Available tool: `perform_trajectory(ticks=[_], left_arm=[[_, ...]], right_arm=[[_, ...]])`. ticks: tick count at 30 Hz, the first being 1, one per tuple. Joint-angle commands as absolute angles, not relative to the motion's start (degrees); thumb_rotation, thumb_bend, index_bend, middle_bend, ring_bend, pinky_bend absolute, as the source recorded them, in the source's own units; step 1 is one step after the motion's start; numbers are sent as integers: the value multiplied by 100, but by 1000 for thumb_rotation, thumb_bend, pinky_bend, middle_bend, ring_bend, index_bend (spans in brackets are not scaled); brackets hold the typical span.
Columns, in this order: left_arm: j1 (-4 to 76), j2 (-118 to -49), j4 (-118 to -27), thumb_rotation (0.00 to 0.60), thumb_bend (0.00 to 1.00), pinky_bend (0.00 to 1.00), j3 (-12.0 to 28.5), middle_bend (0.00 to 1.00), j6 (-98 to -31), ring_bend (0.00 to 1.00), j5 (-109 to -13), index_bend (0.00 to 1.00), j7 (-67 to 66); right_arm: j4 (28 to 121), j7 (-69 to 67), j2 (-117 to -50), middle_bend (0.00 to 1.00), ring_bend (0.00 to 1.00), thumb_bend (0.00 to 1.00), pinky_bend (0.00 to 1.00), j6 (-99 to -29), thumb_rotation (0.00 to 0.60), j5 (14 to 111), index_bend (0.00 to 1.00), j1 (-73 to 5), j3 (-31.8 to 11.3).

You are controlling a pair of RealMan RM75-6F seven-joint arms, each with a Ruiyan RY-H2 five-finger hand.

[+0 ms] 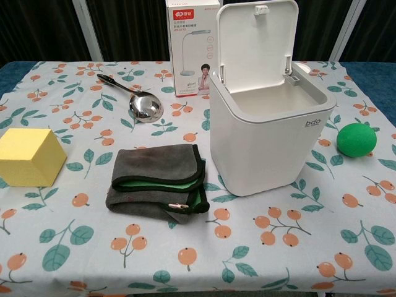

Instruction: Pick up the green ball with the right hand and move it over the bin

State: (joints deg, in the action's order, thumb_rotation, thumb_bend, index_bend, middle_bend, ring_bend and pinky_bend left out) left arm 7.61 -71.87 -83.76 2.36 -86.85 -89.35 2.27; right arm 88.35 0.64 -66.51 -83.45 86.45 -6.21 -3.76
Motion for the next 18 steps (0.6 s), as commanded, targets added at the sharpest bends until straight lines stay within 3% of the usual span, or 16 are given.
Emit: perform_trajectory(ticks=[1,18], left_arm=[[767,-7180,-8346,600,0,68,235,76,-8651,0,-8908,85,259],[762,-7272,-8324,600,0,67,188,76,-8658,0,-8948,85,194]], right_arm=[[8844,93,-6662,0,0,50,0,-8334,600,8644,0,-627,-372],[8913,256,-6503,0,0,50,0,-8074,600,8624,0,-708,-289]])
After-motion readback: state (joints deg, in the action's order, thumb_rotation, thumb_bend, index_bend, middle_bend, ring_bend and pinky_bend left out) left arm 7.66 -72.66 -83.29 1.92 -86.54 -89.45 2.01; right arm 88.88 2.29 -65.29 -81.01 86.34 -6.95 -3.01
